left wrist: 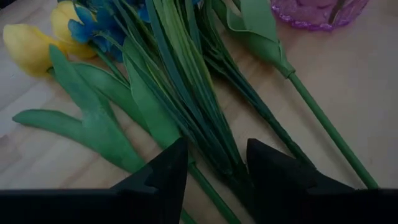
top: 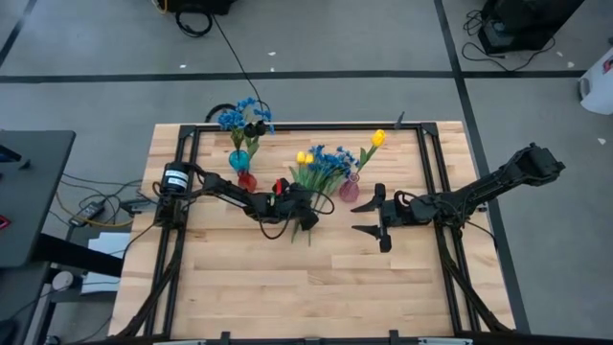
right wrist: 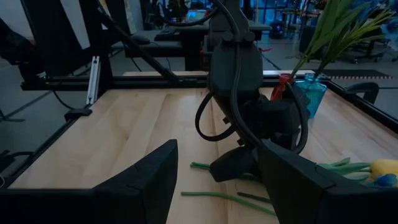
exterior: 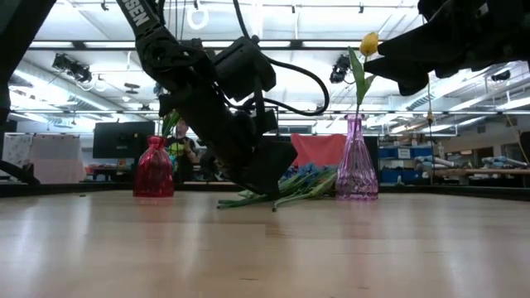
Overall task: Sort flowers into vase by color
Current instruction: Put the blue flower into the blue vase
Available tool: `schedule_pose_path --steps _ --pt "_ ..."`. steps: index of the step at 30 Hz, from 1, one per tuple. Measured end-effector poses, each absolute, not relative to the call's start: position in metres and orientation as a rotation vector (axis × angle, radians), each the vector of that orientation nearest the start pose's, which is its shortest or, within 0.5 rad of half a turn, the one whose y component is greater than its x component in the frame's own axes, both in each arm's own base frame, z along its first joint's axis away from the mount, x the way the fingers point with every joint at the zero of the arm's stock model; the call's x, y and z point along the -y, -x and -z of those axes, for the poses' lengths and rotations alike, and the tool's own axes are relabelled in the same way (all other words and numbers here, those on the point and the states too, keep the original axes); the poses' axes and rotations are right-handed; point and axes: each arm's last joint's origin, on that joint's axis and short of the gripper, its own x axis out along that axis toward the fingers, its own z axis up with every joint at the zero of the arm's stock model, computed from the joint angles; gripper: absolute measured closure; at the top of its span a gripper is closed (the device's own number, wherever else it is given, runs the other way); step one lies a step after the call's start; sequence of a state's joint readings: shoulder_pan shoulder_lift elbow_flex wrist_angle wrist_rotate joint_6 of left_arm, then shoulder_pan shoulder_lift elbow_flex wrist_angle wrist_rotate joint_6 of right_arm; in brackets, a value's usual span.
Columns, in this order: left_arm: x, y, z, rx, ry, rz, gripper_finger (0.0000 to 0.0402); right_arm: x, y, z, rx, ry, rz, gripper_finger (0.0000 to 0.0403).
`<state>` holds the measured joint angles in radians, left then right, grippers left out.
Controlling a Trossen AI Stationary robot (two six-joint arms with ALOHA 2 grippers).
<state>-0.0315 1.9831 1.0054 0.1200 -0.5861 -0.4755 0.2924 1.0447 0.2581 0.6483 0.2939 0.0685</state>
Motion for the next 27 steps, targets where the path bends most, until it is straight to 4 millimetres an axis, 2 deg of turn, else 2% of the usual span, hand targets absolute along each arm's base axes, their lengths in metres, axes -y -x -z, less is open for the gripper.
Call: schedule_pose_path --steps 8,16,22,27 --pt "-0.005 -0.372 -0.106 -0.691 0.144 -0.699 0.0244 -0.049 -0.191 -0.187 -0.142 -0.026 0.007 0.0172" --pt "-0.004 -0.371 -0.109 -0.694 0.143 -0.699 0.0316 -0.049 -0.191 -0.186 -0.146 -0.024 0.011 0.0172" --pt "-0.004 -0.366 -0.132 -0.68 0.152 -0.692 0.037 -0.049 -0.191 -0.186 -0.149 -0.023 0.011 0.0172" --pt "-0.002 -0.36 -0.153 -0.651 0.163 -0.681 0.0378 -0.049 -0.191 -0.186 -0.151 -0.022 0.011 0.0172"
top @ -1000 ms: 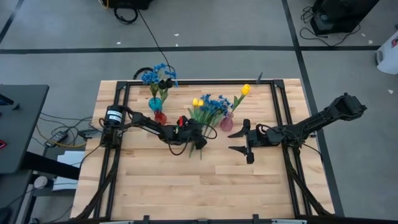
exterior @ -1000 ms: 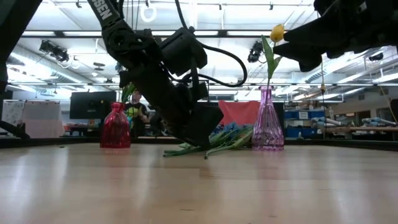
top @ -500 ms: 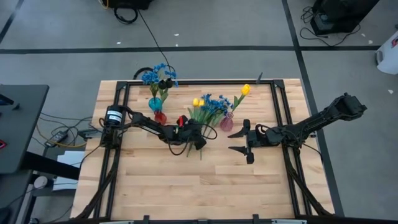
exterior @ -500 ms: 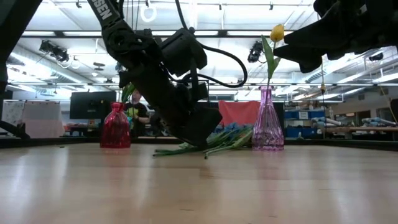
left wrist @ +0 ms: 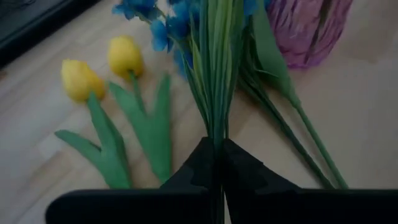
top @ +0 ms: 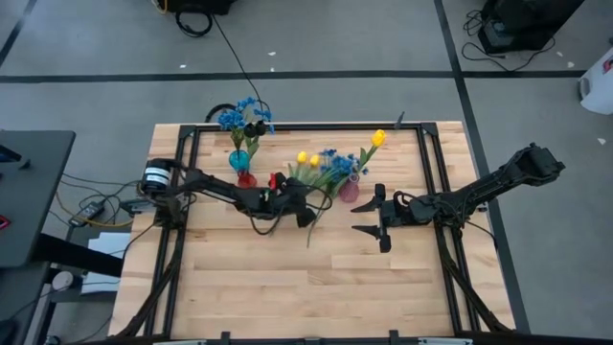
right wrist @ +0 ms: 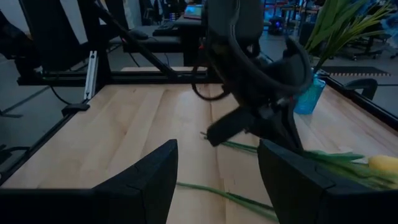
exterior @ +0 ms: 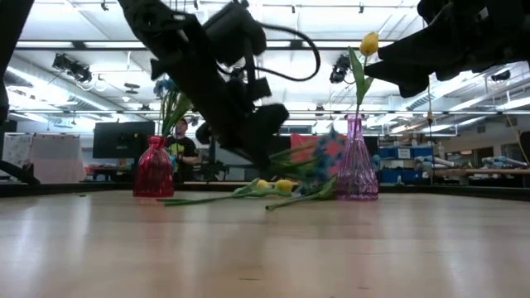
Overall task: Sort flowers into vase by color
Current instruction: Put the blue flower into the blue vase
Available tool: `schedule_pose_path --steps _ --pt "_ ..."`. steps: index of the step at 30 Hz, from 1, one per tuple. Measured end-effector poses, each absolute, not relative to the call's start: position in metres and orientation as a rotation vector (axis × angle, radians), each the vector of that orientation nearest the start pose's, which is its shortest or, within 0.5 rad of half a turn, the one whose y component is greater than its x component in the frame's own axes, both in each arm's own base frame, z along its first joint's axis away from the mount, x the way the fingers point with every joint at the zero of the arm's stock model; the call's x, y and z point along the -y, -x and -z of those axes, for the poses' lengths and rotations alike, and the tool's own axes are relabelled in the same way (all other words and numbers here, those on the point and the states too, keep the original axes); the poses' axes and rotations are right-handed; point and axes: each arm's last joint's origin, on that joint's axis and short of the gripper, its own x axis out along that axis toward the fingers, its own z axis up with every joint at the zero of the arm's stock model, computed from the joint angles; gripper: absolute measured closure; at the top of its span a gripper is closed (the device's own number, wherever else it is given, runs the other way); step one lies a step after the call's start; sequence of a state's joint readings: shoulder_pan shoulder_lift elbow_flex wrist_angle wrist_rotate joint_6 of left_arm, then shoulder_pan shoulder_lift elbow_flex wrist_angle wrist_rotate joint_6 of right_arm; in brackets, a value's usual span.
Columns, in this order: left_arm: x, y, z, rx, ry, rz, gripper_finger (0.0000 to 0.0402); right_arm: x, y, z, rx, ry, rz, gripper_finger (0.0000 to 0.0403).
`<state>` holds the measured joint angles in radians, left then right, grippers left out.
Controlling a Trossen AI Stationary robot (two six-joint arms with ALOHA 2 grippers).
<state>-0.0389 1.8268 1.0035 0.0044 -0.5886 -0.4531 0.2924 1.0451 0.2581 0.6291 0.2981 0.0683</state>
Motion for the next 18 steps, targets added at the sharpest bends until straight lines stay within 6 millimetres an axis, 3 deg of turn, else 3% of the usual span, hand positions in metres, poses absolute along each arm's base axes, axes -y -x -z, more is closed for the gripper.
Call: schedule_pose_path --steps 18 --pt "0.018 -0.326 -0.228 -0.492 0.062 -0.786 0.0368 -0.049 -0.191 -0.186 -0.147 -0.03 0.007 0.0172"
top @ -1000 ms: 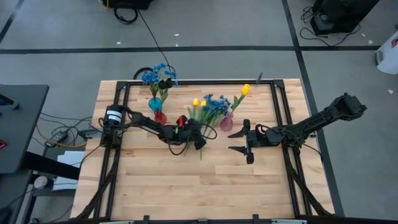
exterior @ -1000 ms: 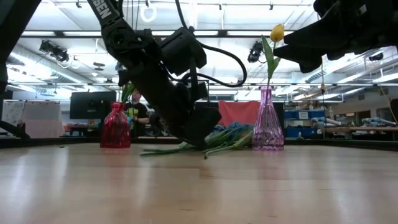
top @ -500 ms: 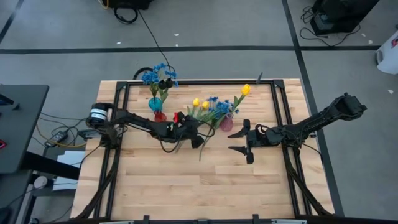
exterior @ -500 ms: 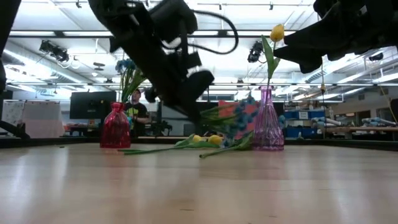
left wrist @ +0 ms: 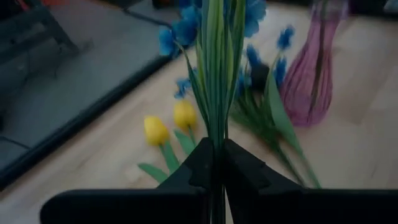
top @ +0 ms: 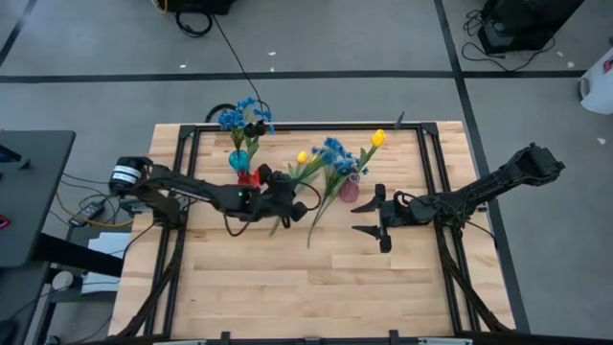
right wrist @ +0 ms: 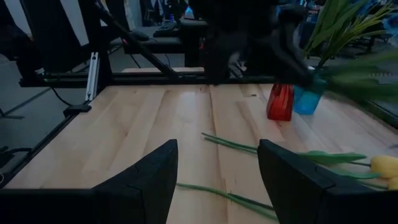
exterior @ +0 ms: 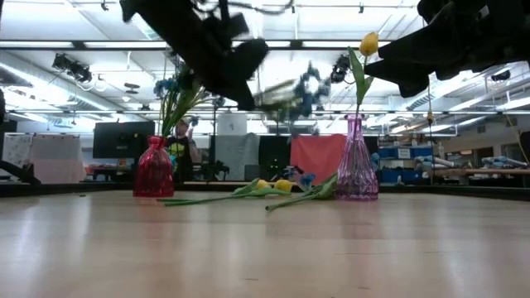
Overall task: Sort flowers into vase by color
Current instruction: Put the blue flower into the blue vase
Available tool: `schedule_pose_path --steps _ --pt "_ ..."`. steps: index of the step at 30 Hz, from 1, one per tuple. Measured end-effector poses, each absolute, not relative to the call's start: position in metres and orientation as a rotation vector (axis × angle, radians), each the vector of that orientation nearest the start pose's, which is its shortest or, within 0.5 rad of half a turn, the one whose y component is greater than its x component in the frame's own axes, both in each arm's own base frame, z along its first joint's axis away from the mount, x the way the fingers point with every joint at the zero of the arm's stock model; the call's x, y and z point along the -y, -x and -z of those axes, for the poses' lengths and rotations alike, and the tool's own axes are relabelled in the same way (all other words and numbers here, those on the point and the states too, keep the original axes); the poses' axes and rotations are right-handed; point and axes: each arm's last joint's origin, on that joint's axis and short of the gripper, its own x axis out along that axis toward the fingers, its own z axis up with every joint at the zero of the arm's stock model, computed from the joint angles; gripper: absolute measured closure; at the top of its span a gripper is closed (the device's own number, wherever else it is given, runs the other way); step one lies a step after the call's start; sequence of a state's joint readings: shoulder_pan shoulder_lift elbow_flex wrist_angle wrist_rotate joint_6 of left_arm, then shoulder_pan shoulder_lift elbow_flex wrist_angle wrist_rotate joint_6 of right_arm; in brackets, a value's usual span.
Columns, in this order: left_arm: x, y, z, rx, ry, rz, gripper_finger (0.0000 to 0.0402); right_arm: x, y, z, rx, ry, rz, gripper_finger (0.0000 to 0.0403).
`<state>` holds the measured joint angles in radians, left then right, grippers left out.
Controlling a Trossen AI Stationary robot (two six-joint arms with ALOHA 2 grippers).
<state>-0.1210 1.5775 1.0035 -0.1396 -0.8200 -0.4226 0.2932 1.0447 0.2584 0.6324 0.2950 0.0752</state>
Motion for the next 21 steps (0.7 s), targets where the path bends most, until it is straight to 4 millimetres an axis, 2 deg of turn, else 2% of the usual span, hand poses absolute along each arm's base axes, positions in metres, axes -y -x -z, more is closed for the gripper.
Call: schedule_pose_path --steps 7,11,16,21 --pt "0.033 -0.316 -0.253 -0.398 0.001 -0.784 0.0368 -0.049 -0.191 -0.186 -0.15 -0.029 0.006 0.0172" --pt "0.035 -0.311 -0.263 -0.377 -0.023 -0.789 0.0368 -0.049 -0.191 -0.186 -0.15 -0.03 -0.002 0.0172" --pt "0.033 -0.303 -0.267 -0.366 -0.05 -0.793 0.0368 -0.05 -0.191 -0.186 -0.153 -0.029 -0.003 0.0172" --pt "0.03 -0.288 -0.259 -0.344 -0.039 -0.797 0.0368 -0.05 -0.191 -0.185 -0.155 -0.038 -0.002 0.0172"
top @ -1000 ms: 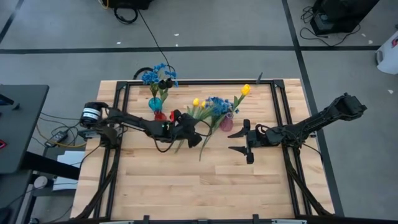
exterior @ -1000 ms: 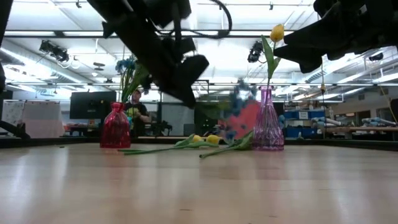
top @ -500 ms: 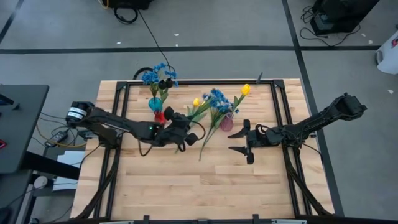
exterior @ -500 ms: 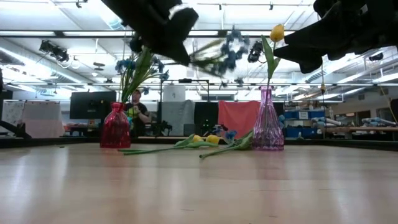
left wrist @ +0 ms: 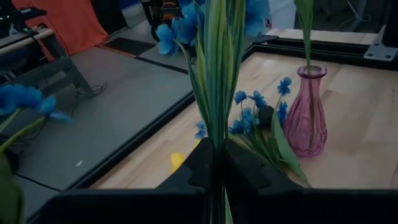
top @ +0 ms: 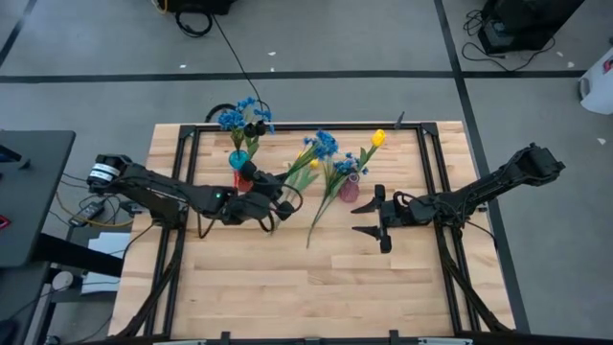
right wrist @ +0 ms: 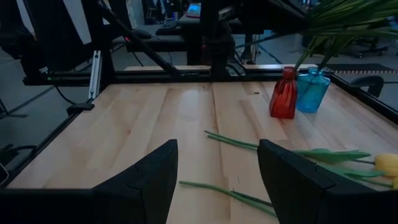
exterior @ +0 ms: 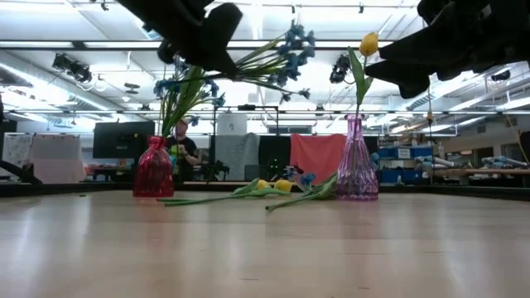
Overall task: Sort flowers into vase by color
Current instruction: Put the blue flower into the blue vase
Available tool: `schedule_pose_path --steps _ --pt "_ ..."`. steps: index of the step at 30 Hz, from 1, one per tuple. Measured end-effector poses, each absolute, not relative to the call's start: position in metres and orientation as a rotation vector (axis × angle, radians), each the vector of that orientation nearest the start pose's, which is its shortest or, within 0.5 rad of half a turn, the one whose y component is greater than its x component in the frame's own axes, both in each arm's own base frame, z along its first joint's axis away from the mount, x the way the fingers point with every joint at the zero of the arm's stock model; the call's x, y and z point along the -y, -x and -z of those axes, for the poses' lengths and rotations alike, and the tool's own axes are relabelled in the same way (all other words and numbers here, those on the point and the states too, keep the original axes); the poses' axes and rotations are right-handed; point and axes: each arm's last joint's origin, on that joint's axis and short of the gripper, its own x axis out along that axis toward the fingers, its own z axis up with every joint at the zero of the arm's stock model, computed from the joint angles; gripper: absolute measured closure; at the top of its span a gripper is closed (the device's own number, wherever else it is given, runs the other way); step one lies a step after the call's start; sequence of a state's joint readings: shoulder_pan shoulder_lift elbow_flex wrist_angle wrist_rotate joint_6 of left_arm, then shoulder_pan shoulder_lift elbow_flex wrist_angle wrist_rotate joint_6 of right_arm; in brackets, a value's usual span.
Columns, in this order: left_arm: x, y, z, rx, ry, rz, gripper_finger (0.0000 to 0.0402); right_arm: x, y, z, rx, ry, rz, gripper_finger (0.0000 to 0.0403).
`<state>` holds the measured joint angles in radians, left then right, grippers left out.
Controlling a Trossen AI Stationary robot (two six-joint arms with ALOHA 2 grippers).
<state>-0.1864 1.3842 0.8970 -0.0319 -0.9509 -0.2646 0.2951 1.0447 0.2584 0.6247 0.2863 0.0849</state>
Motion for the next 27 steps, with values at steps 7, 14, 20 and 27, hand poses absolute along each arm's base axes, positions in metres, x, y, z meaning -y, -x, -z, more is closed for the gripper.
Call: schedule_pose_path --steps 7,14,20,27 --pt "0.036 -0.268 -0.243 -0.231 0.001 -0.756 0.0368 -0.05 -0.191 -0.185 -0.156 -0.065 0.0 0.0172" --pt "0.051 -0.261 -0.233 -0.105 -0.05 -0.588 0.0368 -0.053 -0.201 -0.183 -0.086 -0.075 -0.004 0.0148" --pt "0.053 -0.26 -0.231 -0.052 -0.023 -0.49 0.0368 -0.05 -0.214 -0.177 -0.01 -0.08 0.022 0.0108" --pt "0.06 -0.272 -0.227 0.053 0.032 -0.374 0.0368 -0.045 -0.223 -0.17 0.026 -0.092 0.033 0.008"
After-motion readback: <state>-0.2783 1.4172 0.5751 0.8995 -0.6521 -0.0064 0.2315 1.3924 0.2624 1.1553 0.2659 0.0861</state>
